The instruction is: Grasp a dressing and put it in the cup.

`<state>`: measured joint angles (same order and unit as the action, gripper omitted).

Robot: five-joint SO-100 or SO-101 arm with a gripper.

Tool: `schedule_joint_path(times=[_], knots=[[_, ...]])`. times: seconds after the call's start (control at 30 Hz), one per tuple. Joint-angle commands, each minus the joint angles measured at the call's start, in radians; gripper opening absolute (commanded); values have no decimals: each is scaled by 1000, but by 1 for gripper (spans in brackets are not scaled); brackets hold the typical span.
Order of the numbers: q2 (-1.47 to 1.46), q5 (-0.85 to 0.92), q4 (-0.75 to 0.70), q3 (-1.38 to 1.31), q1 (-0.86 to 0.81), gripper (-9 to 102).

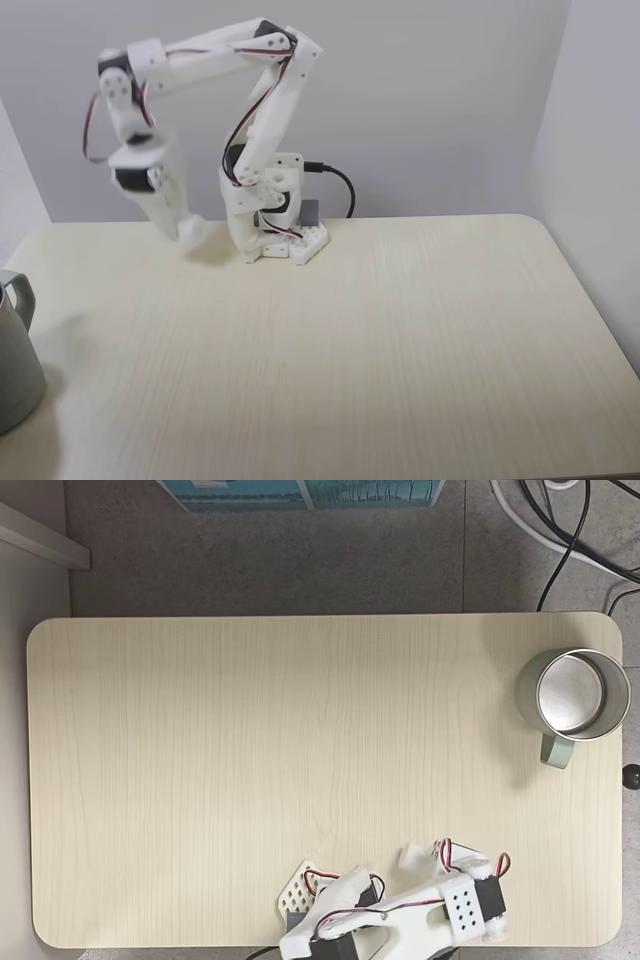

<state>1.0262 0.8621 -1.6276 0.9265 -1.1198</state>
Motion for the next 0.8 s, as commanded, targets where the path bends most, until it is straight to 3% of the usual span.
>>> schedule_joint_path(times=[0.0,0.1,0.5,0.77], knots=[[-6,-38,-132,192,43,0],[26,-74,-207,327,60,0],[0,-175,-206,597,66,0],[241,-373,-201,1057,123,0]])
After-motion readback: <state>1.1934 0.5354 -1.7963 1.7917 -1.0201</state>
